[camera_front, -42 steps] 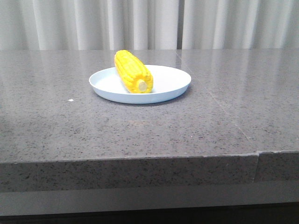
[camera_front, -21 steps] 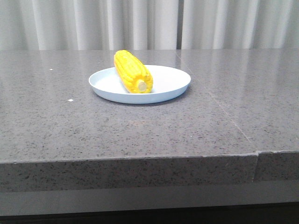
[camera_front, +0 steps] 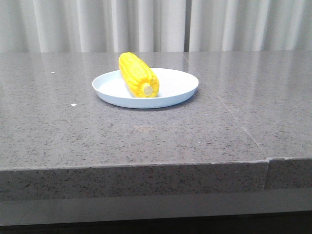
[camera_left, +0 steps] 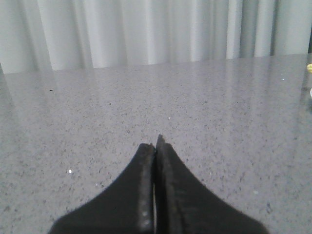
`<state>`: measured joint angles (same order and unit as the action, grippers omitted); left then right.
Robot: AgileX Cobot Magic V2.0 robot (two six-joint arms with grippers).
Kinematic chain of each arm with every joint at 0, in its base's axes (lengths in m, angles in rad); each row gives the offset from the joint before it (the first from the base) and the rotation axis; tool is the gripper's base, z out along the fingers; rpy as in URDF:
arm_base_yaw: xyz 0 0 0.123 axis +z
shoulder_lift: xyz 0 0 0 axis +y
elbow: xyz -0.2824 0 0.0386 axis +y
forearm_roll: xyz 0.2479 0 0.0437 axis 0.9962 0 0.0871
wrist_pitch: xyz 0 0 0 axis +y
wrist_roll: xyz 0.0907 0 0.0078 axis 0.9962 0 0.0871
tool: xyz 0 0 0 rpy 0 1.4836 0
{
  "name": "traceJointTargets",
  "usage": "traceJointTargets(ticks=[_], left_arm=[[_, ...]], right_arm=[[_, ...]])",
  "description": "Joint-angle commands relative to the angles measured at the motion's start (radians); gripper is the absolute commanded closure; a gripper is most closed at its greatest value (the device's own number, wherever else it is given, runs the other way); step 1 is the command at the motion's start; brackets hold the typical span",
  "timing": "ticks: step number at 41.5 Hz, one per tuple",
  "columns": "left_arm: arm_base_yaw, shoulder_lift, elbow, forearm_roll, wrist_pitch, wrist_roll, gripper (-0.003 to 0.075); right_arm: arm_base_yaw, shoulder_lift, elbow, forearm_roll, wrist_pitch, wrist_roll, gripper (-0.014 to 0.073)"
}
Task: Place corn on plate with both arms
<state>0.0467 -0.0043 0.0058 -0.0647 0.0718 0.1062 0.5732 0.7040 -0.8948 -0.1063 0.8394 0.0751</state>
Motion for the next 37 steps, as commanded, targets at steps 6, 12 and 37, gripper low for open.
traceJointTargets(ticks=[6, 12, 37], left_arm=[[0.002, -0.02, 0.002, -0.013, -0.133, -0.007, 0.074], [0.002, -0.02, 0.002, -0.013, -0.133, -0.007, 0.074], [0.002, -0.018, 0.002, -0.013, -0.133, -0.007, 0.074]], right_arm=[[-0.002, -0.004, -0.026, -0.005, -0.073, -0.007, 0.0662], [-0.002, -0.004, -0.026, -0.005, -0.073, -0.007, 0.0662], [-0.002, -0.004, -0.026, -0.005, -0.073, -0.007, 0.0662]])
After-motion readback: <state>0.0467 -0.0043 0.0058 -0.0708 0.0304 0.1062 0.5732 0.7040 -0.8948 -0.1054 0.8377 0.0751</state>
